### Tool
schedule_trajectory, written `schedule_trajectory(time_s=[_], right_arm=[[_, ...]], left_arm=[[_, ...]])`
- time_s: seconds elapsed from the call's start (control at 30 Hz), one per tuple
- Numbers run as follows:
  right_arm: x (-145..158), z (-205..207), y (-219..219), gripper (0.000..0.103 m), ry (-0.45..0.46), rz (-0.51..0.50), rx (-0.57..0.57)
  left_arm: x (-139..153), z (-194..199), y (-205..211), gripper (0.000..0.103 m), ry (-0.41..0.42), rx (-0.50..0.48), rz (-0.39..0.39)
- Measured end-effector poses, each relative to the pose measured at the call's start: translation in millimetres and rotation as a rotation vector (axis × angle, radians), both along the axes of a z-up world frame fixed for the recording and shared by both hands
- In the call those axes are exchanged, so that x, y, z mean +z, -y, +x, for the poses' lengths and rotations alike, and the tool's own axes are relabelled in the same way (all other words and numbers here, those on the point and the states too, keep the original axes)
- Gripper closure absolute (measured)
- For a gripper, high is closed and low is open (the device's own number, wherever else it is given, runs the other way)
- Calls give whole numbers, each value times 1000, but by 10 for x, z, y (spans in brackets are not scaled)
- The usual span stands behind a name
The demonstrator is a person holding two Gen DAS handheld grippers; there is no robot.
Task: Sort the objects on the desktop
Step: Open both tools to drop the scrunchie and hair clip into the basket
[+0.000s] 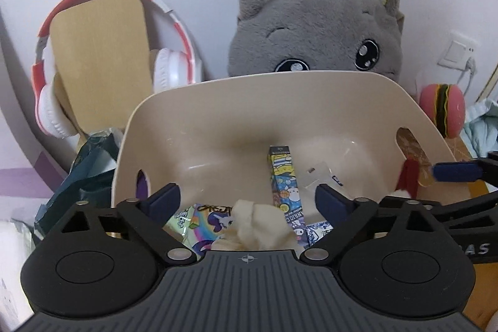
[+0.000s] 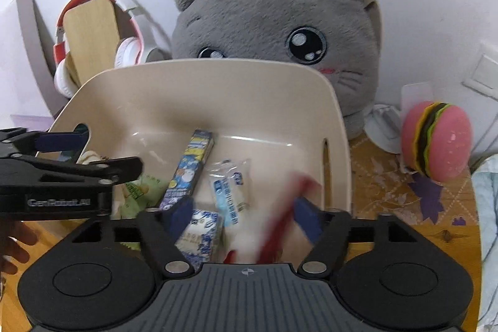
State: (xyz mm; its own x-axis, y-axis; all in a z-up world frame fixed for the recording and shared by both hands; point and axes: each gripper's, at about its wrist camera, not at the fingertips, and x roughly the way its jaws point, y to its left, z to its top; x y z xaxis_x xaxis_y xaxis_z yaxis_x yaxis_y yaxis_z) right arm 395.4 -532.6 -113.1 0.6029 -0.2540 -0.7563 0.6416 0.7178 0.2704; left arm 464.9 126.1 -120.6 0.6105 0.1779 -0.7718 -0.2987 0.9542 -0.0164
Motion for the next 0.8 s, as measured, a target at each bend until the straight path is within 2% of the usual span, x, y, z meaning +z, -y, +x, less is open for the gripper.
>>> schedule_trajectory(time_s=[0.03,0.13,0.47,0.7,0.8], right_arm=[[12,-15,6,8,3,-2,-12],[66,-73,5,0,33,2,-27],[334,-236,-123,0,68,-48,-50],[486,-590,-278,0,119,-72,-88],[487,-734,-347,0,114,-96,-103]], left_arm=[[18,-18,-14,5,4,2,-5],[83,-68,-30,5,18,5,0],[365,-340,-133,4,67,4,-22],[528,-645,-196,4,82,-16,14],[528,-775,-243,4,78,-11,-1]])
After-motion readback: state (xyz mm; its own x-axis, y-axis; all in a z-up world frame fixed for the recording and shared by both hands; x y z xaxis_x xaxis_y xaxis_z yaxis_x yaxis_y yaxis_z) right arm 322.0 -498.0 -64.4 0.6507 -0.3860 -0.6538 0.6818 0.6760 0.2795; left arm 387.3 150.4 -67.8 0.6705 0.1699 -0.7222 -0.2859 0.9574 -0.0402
